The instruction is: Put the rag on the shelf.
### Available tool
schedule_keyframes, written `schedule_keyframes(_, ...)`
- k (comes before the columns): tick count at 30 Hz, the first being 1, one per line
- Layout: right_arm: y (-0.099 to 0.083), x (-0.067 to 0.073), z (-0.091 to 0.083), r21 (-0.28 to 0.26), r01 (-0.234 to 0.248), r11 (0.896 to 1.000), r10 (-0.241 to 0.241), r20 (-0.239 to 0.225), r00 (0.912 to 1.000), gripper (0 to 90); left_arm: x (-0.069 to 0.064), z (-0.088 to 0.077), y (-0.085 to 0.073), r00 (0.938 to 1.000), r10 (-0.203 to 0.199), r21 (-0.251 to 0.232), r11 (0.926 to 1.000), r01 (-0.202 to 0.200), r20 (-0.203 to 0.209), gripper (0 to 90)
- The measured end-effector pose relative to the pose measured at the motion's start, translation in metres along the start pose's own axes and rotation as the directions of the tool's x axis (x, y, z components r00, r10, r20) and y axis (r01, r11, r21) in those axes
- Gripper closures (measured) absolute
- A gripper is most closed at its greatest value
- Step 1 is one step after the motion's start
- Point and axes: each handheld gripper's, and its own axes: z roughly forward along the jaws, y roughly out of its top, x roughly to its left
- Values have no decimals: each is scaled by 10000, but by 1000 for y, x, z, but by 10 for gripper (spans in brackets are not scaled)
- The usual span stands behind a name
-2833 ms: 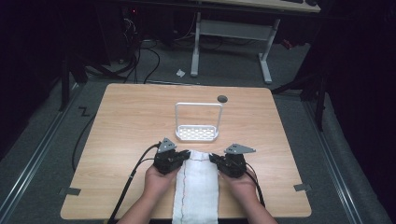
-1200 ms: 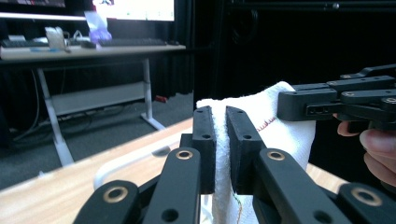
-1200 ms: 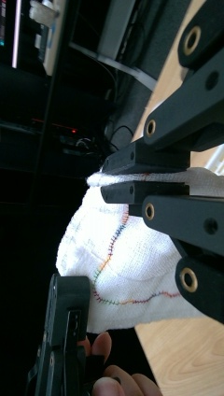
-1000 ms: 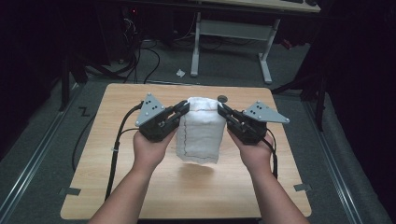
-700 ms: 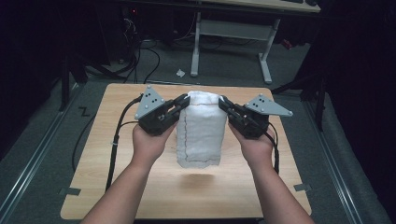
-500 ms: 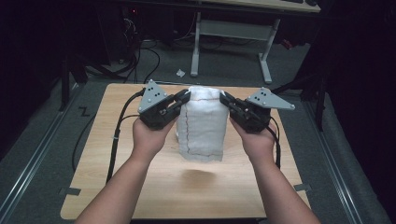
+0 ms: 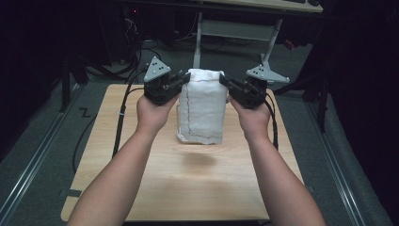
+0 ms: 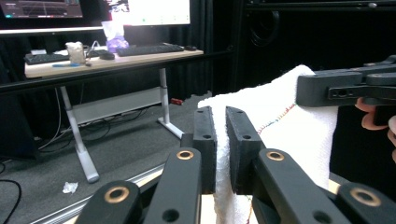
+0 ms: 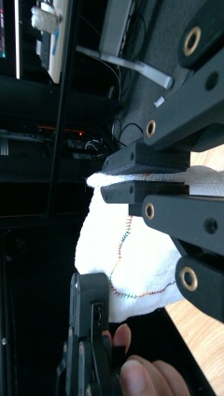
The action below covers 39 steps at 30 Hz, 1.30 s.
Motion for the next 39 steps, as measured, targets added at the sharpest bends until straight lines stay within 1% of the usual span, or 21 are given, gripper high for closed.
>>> schedule_keyframes(2, 0, -2, 8, 109, -58, 9999, 58, -12, 10000, 863, 10, 7, 0, 9997, -202, 120, 9997, 203, -115, 834)
schedule_keyframes(3, 1, -3, 12, 127, 5, 9999, -5, 4, 10000, 863, 10, 7, 0, 9997, -202, 120, 9997, 203, -115, 834)
schedule_keyframes(5, 1, -4, 14, 175, 5, 9998, -6, 35, 10000, 863, 17, 11, -1, 9990, -441, 43, 9990, 442, -116, 834)
schedule_keyframes(6, 1, -5, 17, 208, -61, 9998, 60, 4, 10000, 863, 20, 14, -1, 9988, -463, 117, 9988, 465, -174, 834)
schedule_keyframes(10, 1, -10, 23, 269, -245, 9993, 244, 53, 9997, 863, 24, 26, 0, 9987, -425, 270, 9987, 433, -286, 834)
schedule_keyframes(11, 2, -15, 27, 314, -307, 9990, 303, 122, 9995, 863, 25, 29, 1, 9986, -430, 296, 9986, 438, -294, 834)
schedule_keyframes(12, 2, -15, 27, 314, -307, 9990, 303, 122, 9995, 863, 25, 29, 1, 9986, -430, 296, 9986, 438, -294, 834)
schedule_keyframes(14, 2, -21, 28, 255, -444, 9987, 443, 43, 9990, 863, 27, 35, 3, 9989, -376, 354, 9986, 387, -293, 834)
schedule_keyframes(21, 3, -29, 36, 322, -281, 9991, 276, 157, 9995, 862, 31, 46, 5, 9989, -123, 446, 9989, 144, -462, 832)
schedule_keyframes(23, 3, -33, 40, 391, -300, 9988, 290, 253, 9993, 862, 33, 51, 3, 9984, -235, 411, 9988, 256, -522, 832)
schedule_keyframes(24, 2, -35, 47, 595, -97, 9982, 71, 436, 9990, 862, 34, 54, 2, 9978, -257, 483, 9984, 287, -608, 832)
schedule_keyframes(25, 2, -35, 47, 595, -97, 9982, 71, 436, 9990, 862, 36, 57, 1, 9973, -325, 559, 9978, 362, -656, 832)
schedule_keyframes(26, 0, -38, 54, 755, 3, 9971, -41, 489, 9988, 862, 39, 60, -1, 9969, -368, 647, 9970, 413, -690, 832)
schedule_keyframes(29, -2, -43, 61, 834, -199, 9963, 167, 386, 9991, 862, 47, 67, -5, 9963, -486, 732, 9959, 538, -714, 832)
schedule_keyframes(30, -6, -49, 68, 951, -397, 9947, 368, 318, 9988, 862, 49, 69, -8, 9959, -515, 787, 9952, 574, -746, 832)
schedule_keyframes(31, -6, -49, 68, 951, -397, 9947, 368, 318, 9988, 862, 51, 72, -10, 9954, -560, 876, 9942, 627, -772, 832)
schedule_keyframes(34, -13, -54, 79, 1222, -425, 9916, 383, 369, 9986, 862, 57, 80, -19, 9951, -585, 1229, 9901, 680, -792, 830)
schedule_keyframes(35, -15, -55, 81, 1283, -405, 9909, 358, 383, 9986, 861, 61, 83, -24, 9948, -730, 1457, 9859, 827, -708, 830)
schedule_keyframes(37, -20, -57, 85, 1458, -376, 9886, 315, 434, 9986, 861, 65, 87, -32, 9939, -910, 1568, 9826, 999, -629, 829)
schedule_keyframes(38, -27, -60, 90, 1682, -400, 9849, 330, 440, 9985, 862, 68, 90, -38, 9925, -1070, 1669, 9792, 1155, -591, 828)
schedule_keyframes(39, -27, -60, 90, 1682, -400, 9849, 330, 440, 9985, 862, 69, 92, -42, 9919, -1141, 1765, 9767, 1224, -566, 828)
